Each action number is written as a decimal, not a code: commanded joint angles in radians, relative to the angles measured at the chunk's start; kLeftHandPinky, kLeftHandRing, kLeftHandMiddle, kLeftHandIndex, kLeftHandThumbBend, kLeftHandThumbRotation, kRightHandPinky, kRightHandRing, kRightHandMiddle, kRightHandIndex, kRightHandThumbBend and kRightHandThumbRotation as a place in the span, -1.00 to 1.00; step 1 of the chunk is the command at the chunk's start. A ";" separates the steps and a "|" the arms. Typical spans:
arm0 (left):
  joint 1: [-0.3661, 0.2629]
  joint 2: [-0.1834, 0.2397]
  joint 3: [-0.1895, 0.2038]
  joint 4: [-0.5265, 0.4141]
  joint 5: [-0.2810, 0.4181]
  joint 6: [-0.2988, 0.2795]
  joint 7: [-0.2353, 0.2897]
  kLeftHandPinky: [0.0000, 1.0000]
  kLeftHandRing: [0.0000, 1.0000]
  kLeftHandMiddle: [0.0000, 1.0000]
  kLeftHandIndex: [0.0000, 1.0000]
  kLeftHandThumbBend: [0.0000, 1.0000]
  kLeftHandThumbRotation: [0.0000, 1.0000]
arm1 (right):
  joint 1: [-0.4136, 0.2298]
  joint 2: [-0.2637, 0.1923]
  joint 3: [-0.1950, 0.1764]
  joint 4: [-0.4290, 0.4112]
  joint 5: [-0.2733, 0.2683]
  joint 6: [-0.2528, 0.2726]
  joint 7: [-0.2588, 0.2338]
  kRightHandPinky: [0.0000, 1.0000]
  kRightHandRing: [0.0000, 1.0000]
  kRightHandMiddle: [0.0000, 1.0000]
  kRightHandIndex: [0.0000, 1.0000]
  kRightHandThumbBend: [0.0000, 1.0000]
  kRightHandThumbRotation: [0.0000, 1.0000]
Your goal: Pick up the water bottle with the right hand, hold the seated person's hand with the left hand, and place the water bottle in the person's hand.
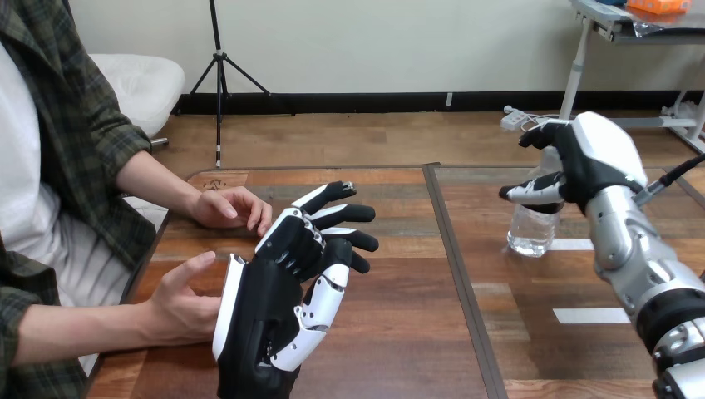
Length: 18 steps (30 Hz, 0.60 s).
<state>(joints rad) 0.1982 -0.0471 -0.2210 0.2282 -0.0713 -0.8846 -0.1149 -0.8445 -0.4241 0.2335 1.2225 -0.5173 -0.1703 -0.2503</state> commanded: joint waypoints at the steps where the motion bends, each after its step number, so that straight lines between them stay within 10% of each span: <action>1: -0.033 -0.033 0.001 -0.039 0.003 -0.016 0.004 -0.07 0.17 0.36 0.51 -0.48 -0.14 | -0.040 -0.003 -0.004 0.017 0.014 -0.003 -0.004 0.29 0.42 0.40 0.25 0.38 -1.00; 18: -0.036 -0.034 0.001 -0.032 -0.001 -0.021 0.003 -0.07 0.15 0.35 0.51 -0.49 -0.13 | -0.020 -0.001 -0.021 -0.004 0.041 -0.021 -0.024 -0.06 0.06 0.13 0.02 0.43 -1.00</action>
<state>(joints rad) 0.1981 -0.0472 -0.2209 0.2283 -0.0714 -0.8853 -0.1142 -0.8391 -0.4291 0.2301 1.2316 -0.5020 -0.1706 -0.2522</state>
